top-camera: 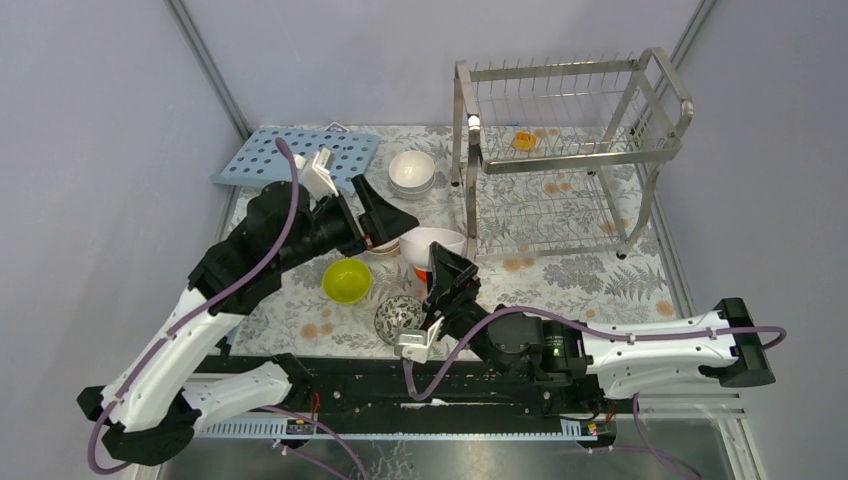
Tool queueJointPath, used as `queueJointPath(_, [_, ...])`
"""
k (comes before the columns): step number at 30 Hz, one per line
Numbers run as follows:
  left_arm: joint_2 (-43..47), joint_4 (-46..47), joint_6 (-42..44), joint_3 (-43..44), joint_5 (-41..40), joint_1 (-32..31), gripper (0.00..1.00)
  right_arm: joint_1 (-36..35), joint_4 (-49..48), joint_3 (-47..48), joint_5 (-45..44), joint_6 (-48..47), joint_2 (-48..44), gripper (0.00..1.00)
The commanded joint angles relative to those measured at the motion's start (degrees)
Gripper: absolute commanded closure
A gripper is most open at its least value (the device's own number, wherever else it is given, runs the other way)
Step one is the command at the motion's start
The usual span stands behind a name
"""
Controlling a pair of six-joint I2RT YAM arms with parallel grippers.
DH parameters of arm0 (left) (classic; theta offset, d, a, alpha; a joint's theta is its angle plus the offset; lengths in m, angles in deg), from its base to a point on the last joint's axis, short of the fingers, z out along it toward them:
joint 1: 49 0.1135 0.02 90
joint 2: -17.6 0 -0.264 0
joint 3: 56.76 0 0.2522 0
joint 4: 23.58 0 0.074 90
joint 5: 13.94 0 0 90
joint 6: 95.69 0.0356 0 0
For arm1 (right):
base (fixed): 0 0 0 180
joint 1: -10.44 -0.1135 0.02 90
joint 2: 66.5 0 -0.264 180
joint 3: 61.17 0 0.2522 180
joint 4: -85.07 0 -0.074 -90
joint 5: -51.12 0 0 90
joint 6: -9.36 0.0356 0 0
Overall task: Unload the bowls from the dish rack
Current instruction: Place the bowl at the center of the board.
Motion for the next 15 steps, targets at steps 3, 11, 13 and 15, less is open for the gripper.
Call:
queueJointPath(3, [-4.0,-0.85,-5.12,0.95,15.12,8.46,0.01,-1.11,-10.84,-4.3,-1.27,-7.56,-2.98,1.0])
queueJointPath(11, [-7.26,-1.89,-3.75,-1.51,21.95,13.26,0.21,-2.18,-12.98,-8.44,-0.91,-8.49,-4.08,1.0])
queueJointPath(13, [-8.12,-1.91,-3.1,-1.37,22.89,13.29,0.25,-2.26,-13.67,-8.51,-0.39,-8.87,-3.96,1.0])
queueJointPath(15, [-8.71,-1.74,-2.46,-1.34,23.47,13.2,0.28,-2.27,-14.04,-8.36,-0.04,-9.28,-3.71,1.0])
